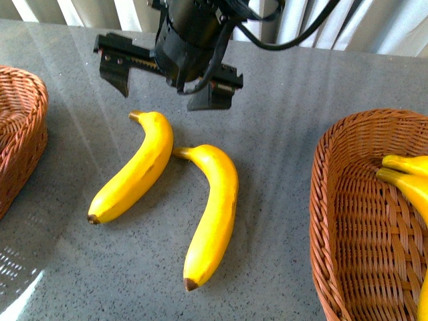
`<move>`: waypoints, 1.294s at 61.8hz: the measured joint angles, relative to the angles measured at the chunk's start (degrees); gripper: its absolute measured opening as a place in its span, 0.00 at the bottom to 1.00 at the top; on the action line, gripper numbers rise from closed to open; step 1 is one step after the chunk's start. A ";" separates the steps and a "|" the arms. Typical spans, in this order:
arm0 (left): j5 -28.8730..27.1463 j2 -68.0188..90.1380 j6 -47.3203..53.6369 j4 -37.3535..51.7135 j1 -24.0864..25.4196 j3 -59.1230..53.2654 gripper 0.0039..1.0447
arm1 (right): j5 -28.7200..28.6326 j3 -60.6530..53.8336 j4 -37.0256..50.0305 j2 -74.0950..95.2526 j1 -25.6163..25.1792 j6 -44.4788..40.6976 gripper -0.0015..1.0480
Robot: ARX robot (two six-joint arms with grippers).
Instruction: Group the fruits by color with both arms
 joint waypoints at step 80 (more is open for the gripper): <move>0.00 0.00 0.00 0.00 0.00 0.00 0.91 | 0.26 -0.48 -1.44 3.30 0.59 -3.26 0.91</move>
